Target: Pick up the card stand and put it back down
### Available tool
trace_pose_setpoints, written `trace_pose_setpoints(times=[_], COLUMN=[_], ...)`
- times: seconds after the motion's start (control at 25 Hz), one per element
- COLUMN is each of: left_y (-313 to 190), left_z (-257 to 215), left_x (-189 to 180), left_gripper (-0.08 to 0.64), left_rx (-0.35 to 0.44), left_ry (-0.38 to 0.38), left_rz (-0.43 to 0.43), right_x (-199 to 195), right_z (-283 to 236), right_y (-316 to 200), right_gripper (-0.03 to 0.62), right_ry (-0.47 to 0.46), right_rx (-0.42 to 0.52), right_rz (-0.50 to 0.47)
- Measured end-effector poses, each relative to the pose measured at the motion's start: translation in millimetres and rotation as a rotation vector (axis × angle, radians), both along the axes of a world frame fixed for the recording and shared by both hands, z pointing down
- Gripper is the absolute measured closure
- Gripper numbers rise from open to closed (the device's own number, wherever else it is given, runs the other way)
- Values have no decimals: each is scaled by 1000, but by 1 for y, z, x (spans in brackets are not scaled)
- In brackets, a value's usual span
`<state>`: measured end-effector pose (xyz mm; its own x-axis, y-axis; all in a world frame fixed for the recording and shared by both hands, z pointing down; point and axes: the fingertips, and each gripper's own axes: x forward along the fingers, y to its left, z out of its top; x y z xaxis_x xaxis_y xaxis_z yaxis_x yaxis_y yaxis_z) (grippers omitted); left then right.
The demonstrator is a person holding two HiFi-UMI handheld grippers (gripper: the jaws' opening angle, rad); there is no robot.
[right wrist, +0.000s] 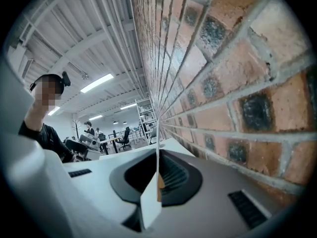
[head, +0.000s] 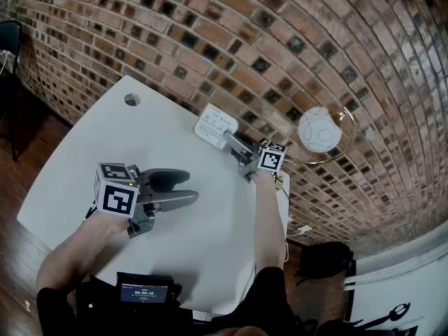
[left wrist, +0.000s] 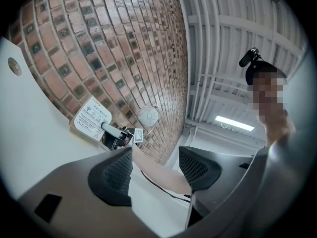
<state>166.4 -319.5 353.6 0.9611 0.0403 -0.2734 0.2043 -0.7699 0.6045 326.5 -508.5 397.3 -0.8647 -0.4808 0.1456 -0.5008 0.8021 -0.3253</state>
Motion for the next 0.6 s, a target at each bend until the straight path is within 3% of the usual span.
trace_pose_setpoints(times=[0.6], left_y=[-2], left_z=[1], left_x=[-2], left_gripper=[278], left_rx=[-18], left_ry=[-10], left_rz=[-13], right_x=[10], right_z=[18], right_y=[-16], right_gripper=[566], right_ry=[40], right_rx=[-2], right_rz=[25])
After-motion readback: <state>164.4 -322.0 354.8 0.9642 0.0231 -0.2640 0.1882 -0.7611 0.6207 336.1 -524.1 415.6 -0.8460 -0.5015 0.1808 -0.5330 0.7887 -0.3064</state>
